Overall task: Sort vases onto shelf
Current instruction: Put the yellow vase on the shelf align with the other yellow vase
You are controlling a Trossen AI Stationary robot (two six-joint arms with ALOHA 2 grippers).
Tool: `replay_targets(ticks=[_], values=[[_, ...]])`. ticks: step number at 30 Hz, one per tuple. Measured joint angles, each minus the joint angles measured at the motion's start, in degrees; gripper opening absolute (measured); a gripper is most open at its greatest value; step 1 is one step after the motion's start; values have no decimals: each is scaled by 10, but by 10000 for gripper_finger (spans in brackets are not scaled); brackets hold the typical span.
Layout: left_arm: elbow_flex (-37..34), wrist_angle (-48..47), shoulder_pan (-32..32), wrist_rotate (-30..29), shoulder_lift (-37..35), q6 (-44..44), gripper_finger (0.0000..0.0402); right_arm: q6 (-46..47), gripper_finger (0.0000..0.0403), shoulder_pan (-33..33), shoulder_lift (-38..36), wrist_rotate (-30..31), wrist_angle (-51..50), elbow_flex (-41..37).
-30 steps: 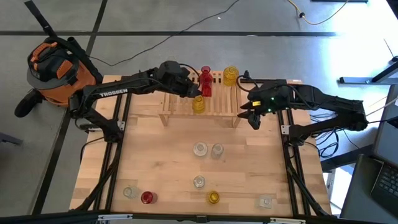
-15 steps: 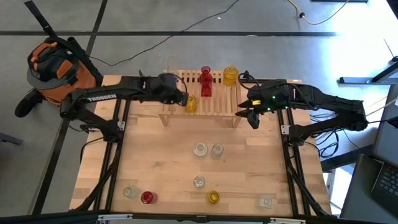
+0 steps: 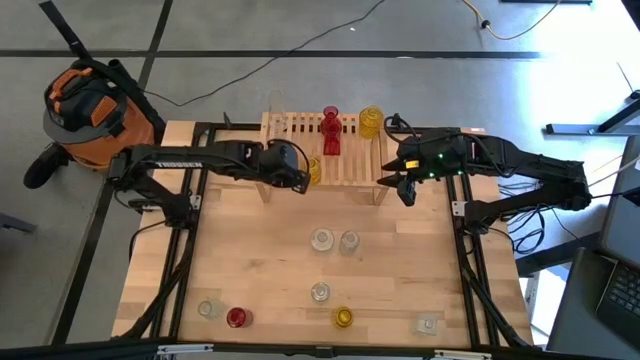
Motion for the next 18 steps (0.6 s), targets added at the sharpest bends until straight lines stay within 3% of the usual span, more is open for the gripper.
replay_targets(ticks=[11,18], values=[[0,38,-10,-32,26,-3,0,0,161,0,0,0,-1,0],[0,133,-12,-29,64,4,0,0,161,0,0,-1,-1,0]])
